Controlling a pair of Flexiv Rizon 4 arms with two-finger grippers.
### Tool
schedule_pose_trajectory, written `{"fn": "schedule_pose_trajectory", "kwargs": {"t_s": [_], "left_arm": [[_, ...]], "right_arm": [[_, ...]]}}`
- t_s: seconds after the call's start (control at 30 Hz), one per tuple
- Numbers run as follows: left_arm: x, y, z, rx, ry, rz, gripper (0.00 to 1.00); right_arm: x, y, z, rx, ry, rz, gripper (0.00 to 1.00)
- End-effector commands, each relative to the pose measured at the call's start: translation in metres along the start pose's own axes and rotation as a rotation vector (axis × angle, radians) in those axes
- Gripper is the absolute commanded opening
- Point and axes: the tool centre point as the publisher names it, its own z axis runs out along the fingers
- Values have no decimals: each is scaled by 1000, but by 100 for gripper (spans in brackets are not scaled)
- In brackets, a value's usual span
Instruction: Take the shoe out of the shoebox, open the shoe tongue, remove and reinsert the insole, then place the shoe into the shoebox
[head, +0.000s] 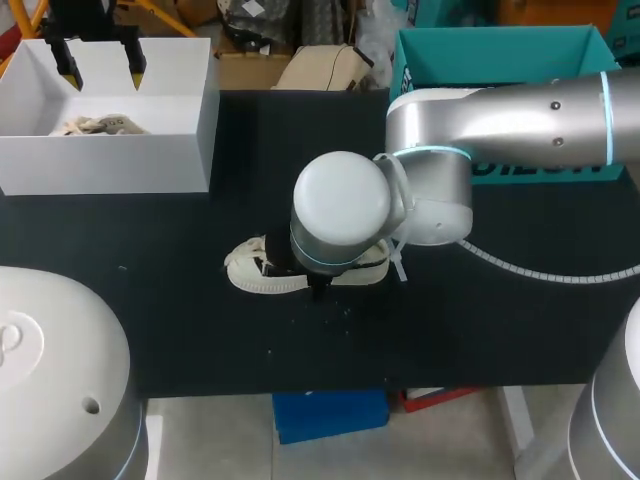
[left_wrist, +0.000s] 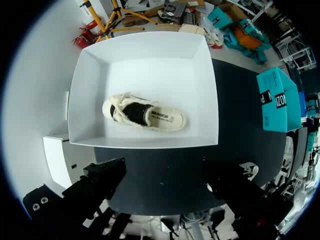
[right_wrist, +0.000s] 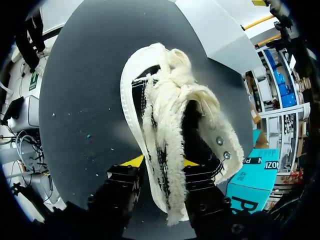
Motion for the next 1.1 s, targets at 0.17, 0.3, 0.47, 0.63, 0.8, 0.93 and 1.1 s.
{"fn": "schedule_pose_trajectory", "kwargs": {"t_s": [0.17,0.3,0.47,0.63,0.8,0.93,1.1], "left_arm": [[0,0,0,-1,-1,0,100],[0,0,0,-1,-1,0,100],[0,0,0,-1,-1,0,100],[0,0,0,-1,-1,0,100],[0,0,0,-1,-1,0,100],[0,0,0,-1,-1,0,100],[0,0,0,-1,-1,0,100]], "right_arm": [[-16,-3,-57,-5,8,-32,100],[-18,-3,-79,-55,118,-71,100],[-21,-2,-99,-214,261,-194,100],[-36,-10,-104,-321,346,-225,100],[-42,-14,-106,-394,403,-233,100],[-42,-14,-106,-394,403,-233,100],[-42,-14,-106,-394,403,-233,100]]}}
